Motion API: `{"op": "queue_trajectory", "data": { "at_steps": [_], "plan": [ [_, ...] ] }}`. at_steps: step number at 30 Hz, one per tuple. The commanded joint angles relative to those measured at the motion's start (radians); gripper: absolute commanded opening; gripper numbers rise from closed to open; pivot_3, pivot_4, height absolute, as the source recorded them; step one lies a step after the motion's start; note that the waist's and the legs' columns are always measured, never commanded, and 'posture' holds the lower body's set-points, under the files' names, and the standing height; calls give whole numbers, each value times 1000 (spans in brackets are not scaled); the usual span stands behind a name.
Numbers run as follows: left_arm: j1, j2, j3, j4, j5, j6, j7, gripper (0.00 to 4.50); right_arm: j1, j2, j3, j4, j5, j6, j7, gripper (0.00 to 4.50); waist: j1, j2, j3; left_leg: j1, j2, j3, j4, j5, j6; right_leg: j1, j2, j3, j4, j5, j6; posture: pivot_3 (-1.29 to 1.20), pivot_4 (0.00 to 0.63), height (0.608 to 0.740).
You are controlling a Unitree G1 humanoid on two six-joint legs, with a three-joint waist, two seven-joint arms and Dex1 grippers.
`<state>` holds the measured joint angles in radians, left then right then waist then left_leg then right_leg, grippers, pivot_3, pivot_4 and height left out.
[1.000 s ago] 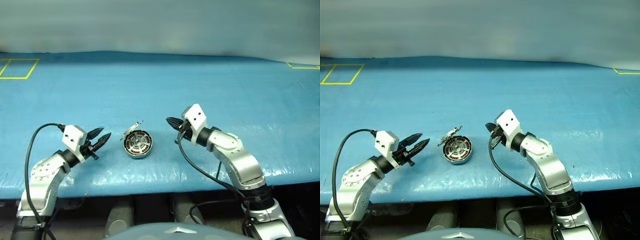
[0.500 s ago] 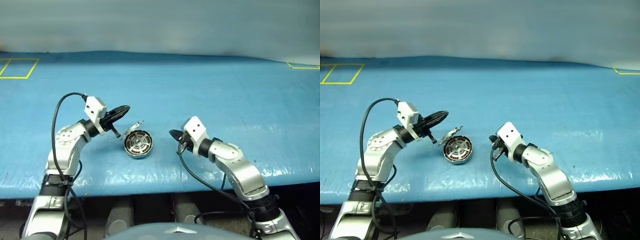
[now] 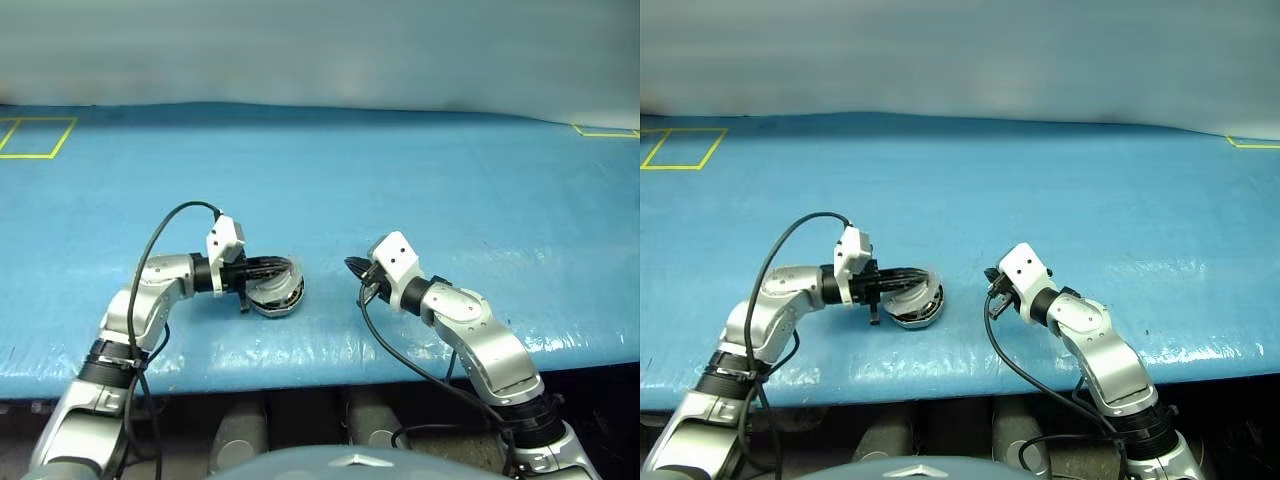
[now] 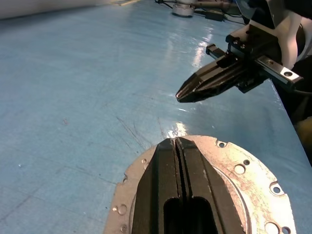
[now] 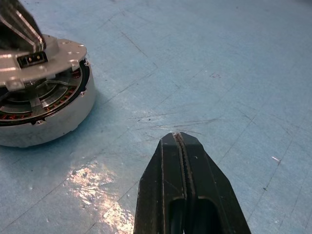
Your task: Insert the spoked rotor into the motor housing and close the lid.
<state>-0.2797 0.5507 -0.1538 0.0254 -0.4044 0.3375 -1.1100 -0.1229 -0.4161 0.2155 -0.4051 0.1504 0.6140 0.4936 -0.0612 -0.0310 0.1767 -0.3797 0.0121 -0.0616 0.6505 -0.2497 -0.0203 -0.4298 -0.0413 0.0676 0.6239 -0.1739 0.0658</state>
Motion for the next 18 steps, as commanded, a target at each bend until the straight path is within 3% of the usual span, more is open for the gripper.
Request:
{"op": "queue_trajectory", "data": {
  "at_steps": [1, 10, 18],
  "plan": [
    [33, -2, -22, -62, 18, -13, -1, 42, -7, 9, -18, -32, 4, -12, -9, 0, 1, 0, 0, 0, 0, 0, 0, 0, 0, 0, 0, 0, 0, 0, 0, 0, 150, 740],
    [140, 5, -8, -105, 43, -29, 51, 42, -10, 72, -30, 11, 40, -99, 4, 0, 0, 0, 0, 1, 0, 0, 0, 0, 0, 1, 0, 0, 0, 0, 0, 0, 150, 740],
    [182, -53, 148, -127, -14, -129, 152, 42, -37, 155, -27, 76, 100, -181, 50, 0, 0, 0, 0, 1, 1, 0, 0, 0, 0, 1, 0, 0, 1, 0, 0, 0, 150, 740]
  ]
}}
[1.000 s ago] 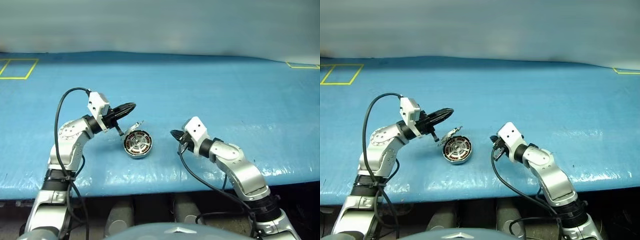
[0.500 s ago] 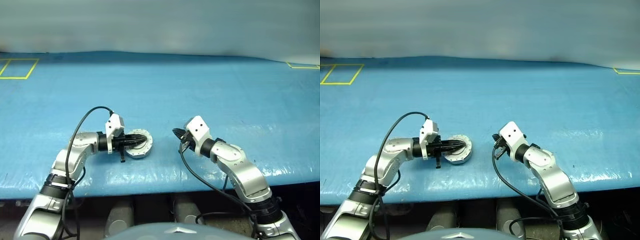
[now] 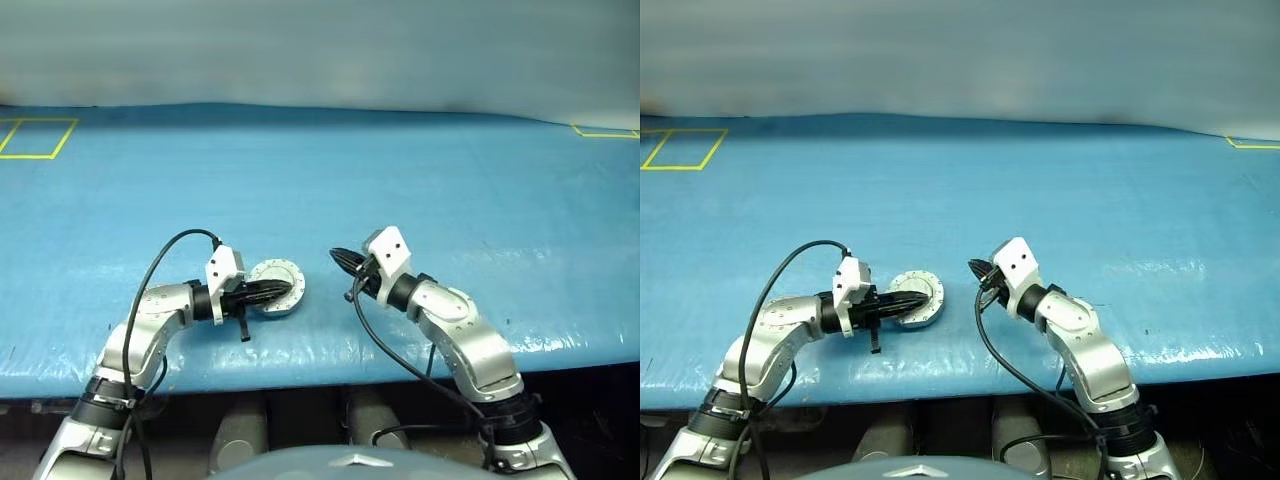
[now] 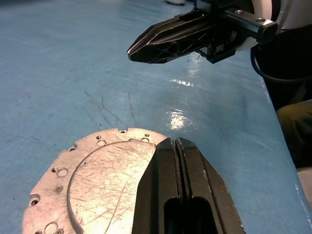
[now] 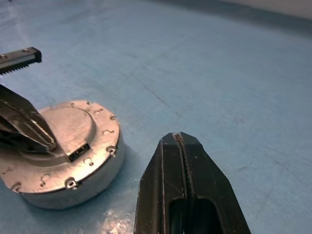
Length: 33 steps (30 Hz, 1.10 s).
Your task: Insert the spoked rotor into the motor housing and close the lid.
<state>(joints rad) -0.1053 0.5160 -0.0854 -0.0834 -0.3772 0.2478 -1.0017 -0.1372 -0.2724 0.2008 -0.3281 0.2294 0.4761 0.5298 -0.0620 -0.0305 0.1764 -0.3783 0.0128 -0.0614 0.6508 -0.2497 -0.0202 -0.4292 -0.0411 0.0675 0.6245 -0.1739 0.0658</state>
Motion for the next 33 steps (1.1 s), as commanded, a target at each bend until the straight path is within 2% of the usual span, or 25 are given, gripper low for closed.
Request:
{"op": "queue_trajectory", "data": {
  "at_steps": [1, 4, 7, 12, 17, 19, 33],
  "plan": [
    [11, -28, 106, -30, -52, -48, 61, 42, -27, 16, -10, 7, 23, -49, 17, 0, 1, 0, 0, 0, 0, 0, 0, 0, 0, 0, 0, 0, 0, 0, 0, 0, 150, 740],
    [24, -51, 197, -86, -117, -46, 111, 42, -37, 30, 14, 17, 33, -58, 38, 0, 2, 0, 0, -1, 0, 0, 0, 0, 0, 0, 0, 0, 0, 0, 0, 0, 150, 740],
    [76, -26, 240, -148, -117, -52, 128, 0, -48, 35, 58, 20, 33, -53, 72, 641, -1, 0, 0, -1, 0, 0, 0, 0, 0, 0, 0, 0, 0, 0, 0, 0, 150, 740],
    [169, -1, 256, -177, -102, -55, 138, 0, -71, 41, 123, 34, 13, -60, 107, 2284, -1, 0, 0, 0, 0, 0, -1, 0, 0, 0, 0, 0, 0, 0, 0, 0, 150, 740],
    [230, -22, 239, -186, -93, -67, 166, 0, -105, 60, 181, 90, -17, -83, 120, 3973, 2, 0, 0, 0, 0, 0, 0, 0, 0, 0, 0, 0, 0, 0, 0, 0, 150, 740],
    [245, -36, 231, -194, -100, -64, 174, 0, -121, 69, 197, 126, -39, -103, 116, 4464, 1, 0, 0, 0, 0, 0, 0, 0, 0, 0, 0, 0, 0, 0, 0, 0, 150, 740],
    [279, -66, 231, -182, -100, -67, 220, 0, -148, 61, 252, 230, -148, -162, 131, 4464, 0, 0, 0, 0, 0, 0, 0, 0, 0, -1, 0, 0, 0, 0, 0, 0, 150, 740]
  ]
}}
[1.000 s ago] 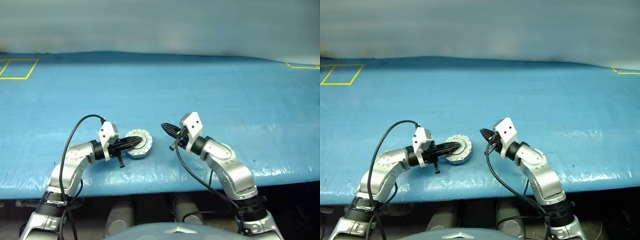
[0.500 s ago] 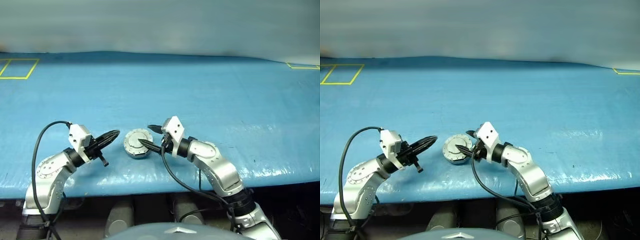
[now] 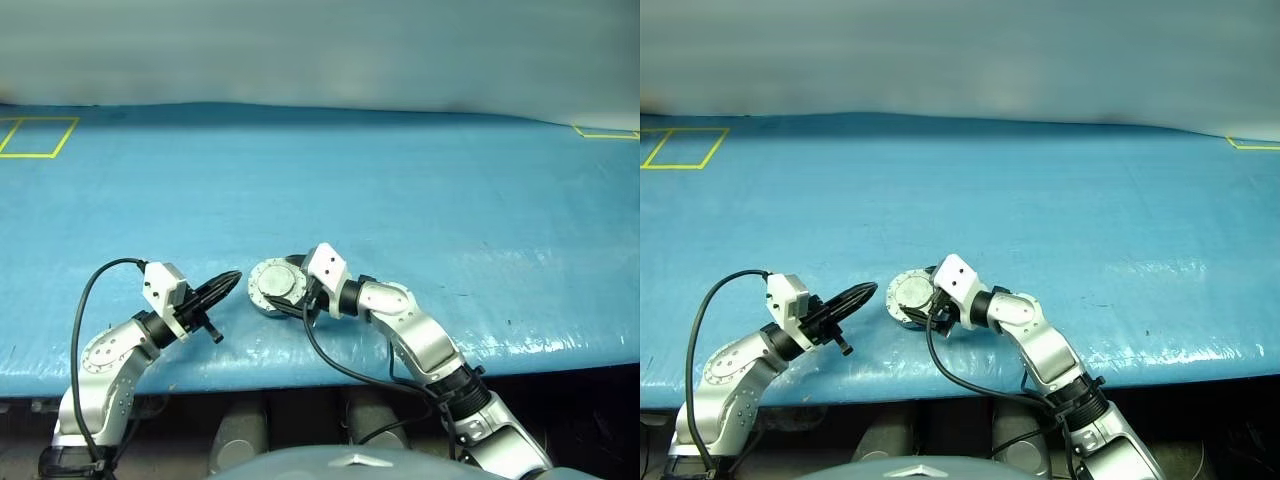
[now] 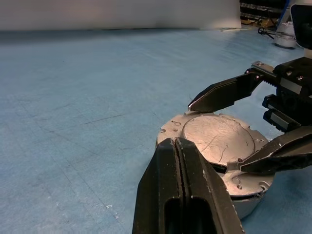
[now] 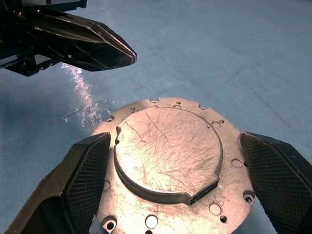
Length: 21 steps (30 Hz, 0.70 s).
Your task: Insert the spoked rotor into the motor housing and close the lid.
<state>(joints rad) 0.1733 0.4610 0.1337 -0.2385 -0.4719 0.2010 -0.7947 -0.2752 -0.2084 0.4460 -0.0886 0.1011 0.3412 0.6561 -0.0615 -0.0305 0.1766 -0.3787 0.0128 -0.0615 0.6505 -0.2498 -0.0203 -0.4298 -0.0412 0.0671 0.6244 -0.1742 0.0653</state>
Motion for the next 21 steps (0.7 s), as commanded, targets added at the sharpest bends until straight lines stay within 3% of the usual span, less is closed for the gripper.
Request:
{"op": "queue_trajectory", "data": {
  "at_steps": [1, 4, 9, 21],
  "plan": [
    [0, -13, 14, -25, -6, -21, 16, 0, -10, -4, 9, -7, -24, -31, 5, 4464, 0, 0, 0, 0, 0, 0, 0, 0, 0, 0, 0, 0, 0, 0, 0, 0, 150, 740],
    [1, -18, 15, -17, 0, -27, 26, 0, -12, -2, 9, -2, -31, -38, 6, 4464, 0, 0, 0, 0, 0, 0, 0, 0, 0, 0, 0, 0, 0, 0, 0, 0, 150, 740],
    [8, -26, 10, -12, 4, -33, 39, 0, -15, -1, 12, 3, -36, -42, 10, 2992, 0, 0, 0, 0, 0, 0, 0, 0, 0, 0, 0, 0, 0, 0, 0, 0, 150, 740],
    [16, -26, 5, -13, 7, -33, 43, 0, -22, 36, -22, -51, 22, 55, 17, 2967, -2, 0, 0, 0, 0, 0, 0, 0, 0, 0, 0, 0, 0, 0, 0, 0, 150, 740]
  ]
}}
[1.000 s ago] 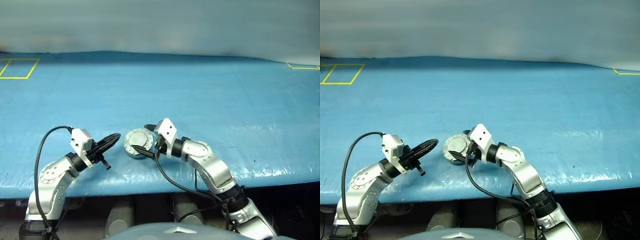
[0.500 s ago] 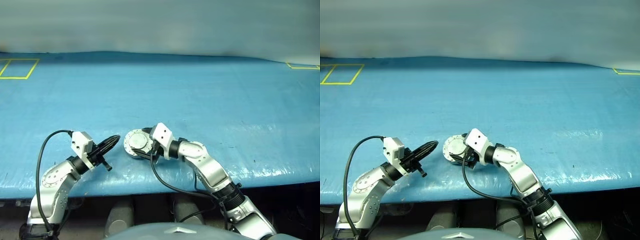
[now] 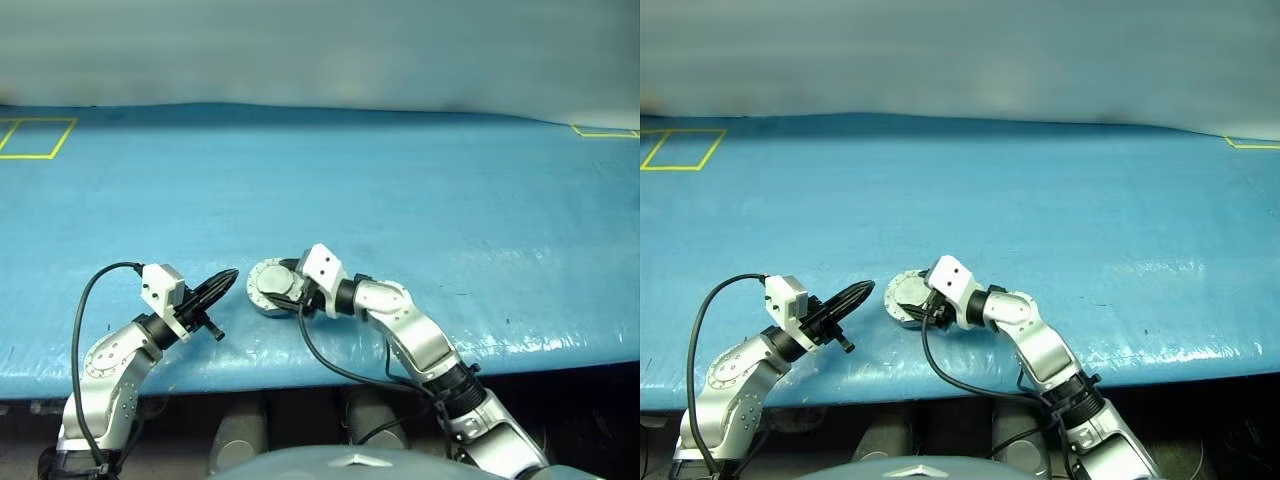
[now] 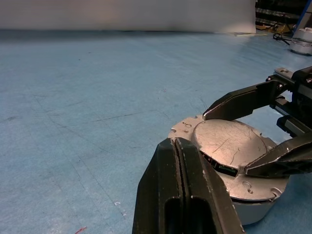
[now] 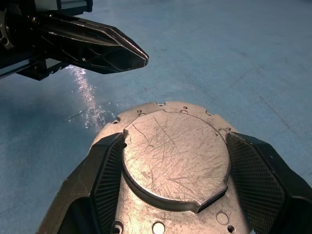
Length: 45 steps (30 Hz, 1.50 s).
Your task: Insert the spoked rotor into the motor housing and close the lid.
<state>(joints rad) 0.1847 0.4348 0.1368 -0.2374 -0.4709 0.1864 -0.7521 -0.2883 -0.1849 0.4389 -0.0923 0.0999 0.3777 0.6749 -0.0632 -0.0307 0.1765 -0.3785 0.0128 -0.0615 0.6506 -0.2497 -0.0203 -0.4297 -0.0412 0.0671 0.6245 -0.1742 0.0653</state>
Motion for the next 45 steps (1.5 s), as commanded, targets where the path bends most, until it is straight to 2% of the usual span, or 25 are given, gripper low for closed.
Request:
{"op": "queue_trajectory", "data": {
  "at_steps": [1, 12, 27, 35, 45],
  "plan": [
    [5, 0, 2, -14, 6, -18, 1, 0, -10, 12, -13, -50, 21, 22, -2, 2967, 0, 0, 0, 0, 0, 0, 0, 0, 0, 0, 0, 0, 0, 0, 0, 0, 150, 740],
    [7, -2, -2, -12, 16, -17, 3, 0, -2, -18, 51, -20, -77, 4, -26, 2967, 0, 0, 0, 0, 0, 0, 0, 0, 0, 0, 0, 0, 0, 0, 0, 0, 150, 740],
    [6, -4, -2, -15, 19, -11, 3, 0, 0, -5, 61, 47, -89, 37, -29, 2967, -4, 0, -1, 1, 0, 0, 0, 0, 0, 0, 0, 0, 0, 0, 0, 0, 150, 740],
    [-32, -26, -29, -21, -46, 44, -23, 0, 2, -15, 65, 51, -97, 34, -31, 2967, -4, 0, -2, 2, 0, 0, 0, 0, 0, 1, 0, 0, 0, 0, 0, 0, 150, 740],
    [-29, 41, -131, 53, 95, 50, -27, 0, 7, -11, 53, 39, -98, 32, -50, 2967, -4, 2, -7, 2, 0, 0, 0, 0, 0, 1, 0, 0, 0, 0, 0, 0, 150, 740]
  ]
}}
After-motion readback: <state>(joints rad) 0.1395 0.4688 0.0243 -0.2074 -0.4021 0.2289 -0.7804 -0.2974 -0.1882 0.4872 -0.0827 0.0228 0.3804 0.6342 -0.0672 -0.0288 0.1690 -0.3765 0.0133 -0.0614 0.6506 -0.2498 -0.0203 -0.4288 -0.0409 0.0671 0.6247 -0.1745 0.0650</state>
